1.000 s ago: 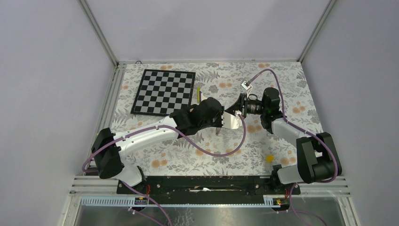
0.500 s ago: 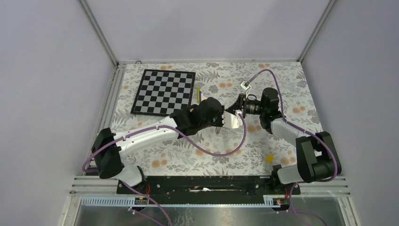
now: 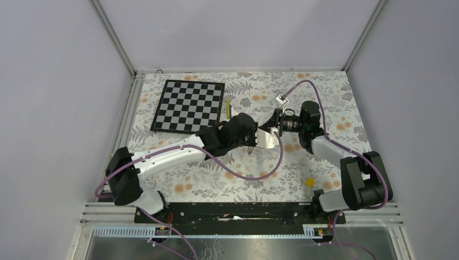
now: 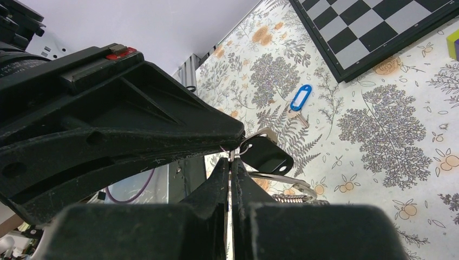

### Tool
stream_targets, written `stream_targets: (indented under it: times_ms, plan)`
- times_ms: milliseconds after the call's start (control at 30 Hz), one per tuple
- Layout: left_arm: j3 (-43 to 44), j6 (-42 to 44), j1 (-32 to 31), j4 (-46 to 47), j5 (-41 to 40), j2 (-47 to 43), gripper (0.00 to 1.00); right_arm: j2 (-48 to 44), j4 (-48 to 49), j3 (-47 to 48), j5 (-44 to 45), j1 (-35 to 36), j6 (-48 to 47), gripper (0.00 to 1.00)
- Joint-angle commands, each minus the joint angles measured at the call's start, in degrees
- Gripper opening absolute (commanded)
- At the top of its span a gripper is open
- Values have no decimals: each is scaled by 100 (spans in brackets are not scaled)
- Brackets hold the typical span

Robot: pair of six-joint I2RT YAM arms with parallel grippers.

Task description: Put the keys on the keyring

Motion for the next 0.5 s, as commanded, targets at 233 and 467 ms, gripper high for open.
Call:
stream_targets:
  times_ms: [233,467]
  plan:
    - [-163,136,115,520,-277,-350,0,-215,-706,280,-92,70,-797,0]
    - [-297,67,156,415,21,-367,0,-243,-1095,291,82,75,-1159,0]
